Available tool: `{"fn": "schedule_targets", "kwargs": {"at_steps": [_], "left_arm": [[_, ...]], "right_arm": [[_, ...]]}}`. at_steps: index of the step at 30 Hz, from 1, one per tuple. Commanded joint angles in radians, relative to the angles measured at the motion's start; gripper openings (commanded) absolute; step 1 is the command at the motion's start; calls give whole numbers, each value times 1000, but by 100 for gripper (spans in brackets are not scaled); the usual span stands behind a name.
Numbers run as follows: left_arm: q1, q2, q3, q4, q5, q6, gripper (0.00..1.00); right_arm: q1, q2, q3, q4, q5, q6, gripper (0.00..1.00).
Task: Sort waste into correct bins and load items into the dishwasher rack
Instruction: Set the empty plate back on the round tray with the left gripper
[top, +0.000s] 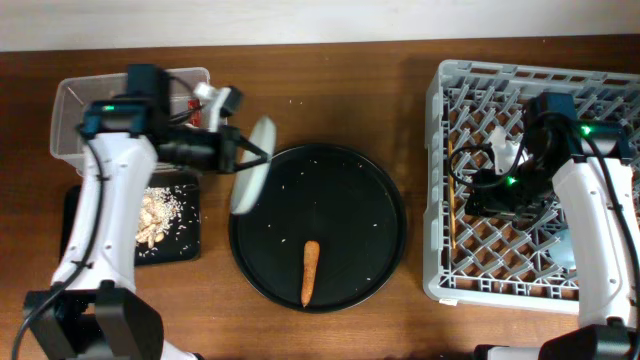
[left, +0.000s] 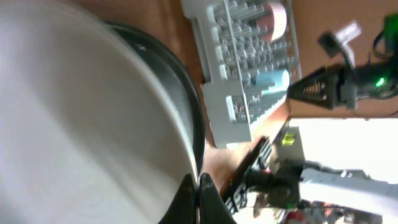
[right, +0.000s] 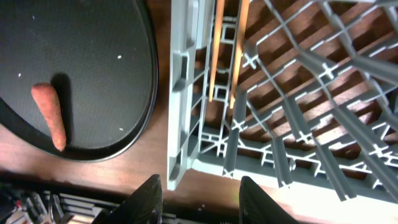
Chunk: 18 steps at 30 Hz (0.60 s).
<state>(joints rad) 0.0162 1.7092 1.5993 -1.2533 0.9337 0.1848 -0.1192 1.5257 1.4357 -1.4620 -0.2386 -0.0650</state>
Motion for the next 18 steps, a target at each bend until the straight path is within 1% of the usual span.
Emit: {"fn": "schedule_targets", "kwargs": {"at_steps": [1,2,3,5,6,7,9,10,11,12,13,14,15,16,17,18], "left_arm": [[-314,-6,11,151,-455,-238,0],[-414,15,11,182,-590,-298,0],[-513,62,11,206,-692,-347,0],[-612,151,11,262,-742,-360,0],[-645,211,11,304,-806,-360,0],[-665,250,11,327,-838,-360,0],[-687,291,11,336,-837,-360,0],[-690,293,12,350,-837,-360,2],[-689,291,14,356,-837,-360,43],[-688,286,31,343,-838,-359,62],[-657,259,68,294,-838,-359,70],[-637,241,87,268,-838,-359,73],[-602,193,114,204,-850,-359,75],[-550,128,126,142,-892,-360,76],[-503,77,126,105,-908,-360,77],[-418,5,126,56,-907,-360,79]], "right_arm": [[-6,-1,0,-1,-12,-10,40],[-6,-1,0,-1,-13,-10,40],[-6,-1,0,-1,-13,-10,40],[-6,-1,0,-1,-13,-10,40],[-6,-1,0,-1,-13,-10,40],[-6,-1,0,-1,-13,-10,40],[-6,-1,0,0,-13,-10,40],[-6,-1,0,0,-13,-10,40],[-6,-1,0,-1,-13,-10,40],[-6,-1,0,-1,-12,-10,40],[-6,-1,0,-1,-12,-10,41],[-6,-1,0,-1,-13,-10,41],[-6,-1,0,-1,-13,-10,41],[-5,-1,0,3,-30,-10,44],[-5,-1,1,11,-83,-10,47],[1,-1,3,30,-160,-32,48]]}}
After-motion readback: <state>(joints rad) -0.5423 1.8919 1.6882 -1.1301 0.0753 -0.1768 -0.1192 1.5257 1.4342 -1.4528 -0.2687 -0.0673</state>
